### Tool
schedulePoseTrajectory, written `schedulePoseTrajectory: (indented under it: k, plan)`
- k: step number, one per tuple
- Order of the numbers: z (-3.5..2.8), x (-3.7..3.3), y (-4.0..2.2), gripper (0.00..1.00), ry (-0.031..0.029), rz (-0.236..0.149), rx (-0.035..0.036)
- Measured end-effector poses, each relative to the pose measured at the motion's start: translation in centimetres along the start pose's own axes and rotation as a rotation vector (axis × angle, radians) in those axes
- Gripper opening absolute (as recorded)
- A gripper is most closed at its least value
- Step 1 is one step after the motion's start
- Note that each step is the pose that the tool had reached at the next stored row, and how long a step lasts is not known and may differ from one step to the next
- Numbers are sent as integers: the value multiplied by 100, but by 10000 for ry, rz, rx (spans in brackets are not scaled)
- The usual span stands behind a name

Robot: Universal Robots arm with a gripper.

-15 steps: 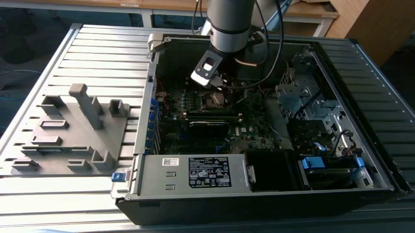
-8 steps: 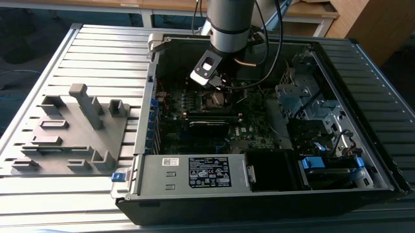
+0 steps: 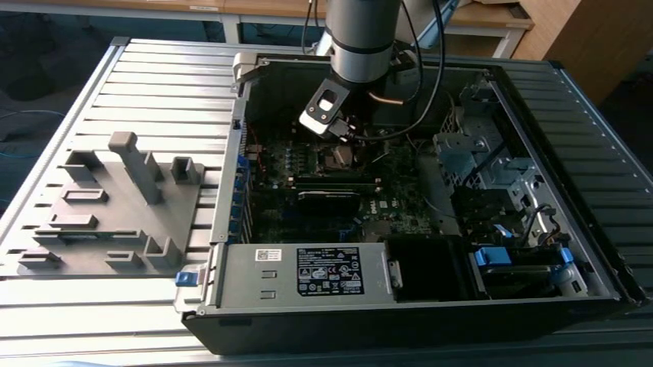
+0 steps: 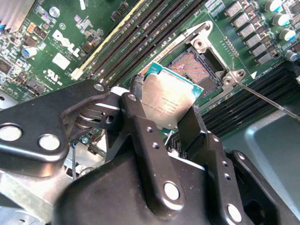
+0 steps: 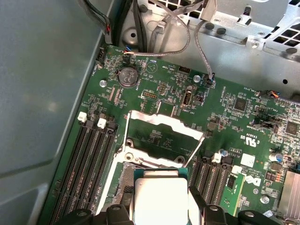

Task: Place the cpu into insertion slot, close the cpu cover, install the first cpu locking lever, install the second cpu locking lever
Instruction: 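Place the cpu into insertion slot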

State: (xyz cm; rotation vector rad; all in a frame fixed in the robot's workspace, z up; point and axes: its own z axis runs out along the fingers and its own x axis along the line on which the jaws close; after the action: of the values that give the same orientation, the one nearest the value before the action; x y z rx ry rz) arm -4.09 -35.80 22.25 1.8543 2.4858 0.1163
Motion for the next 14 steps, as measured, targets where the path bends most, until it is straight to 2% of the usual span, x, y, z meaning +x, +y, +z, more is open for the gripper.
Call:
schedulePoseTrajectory:
  k: [3,11,14]
  plan:
    - [1,0,0,54,-11,136,-2]
    - [3,0,0,54,-87,984,-12]
    - [3,0,0,54,-90,1027,-13]
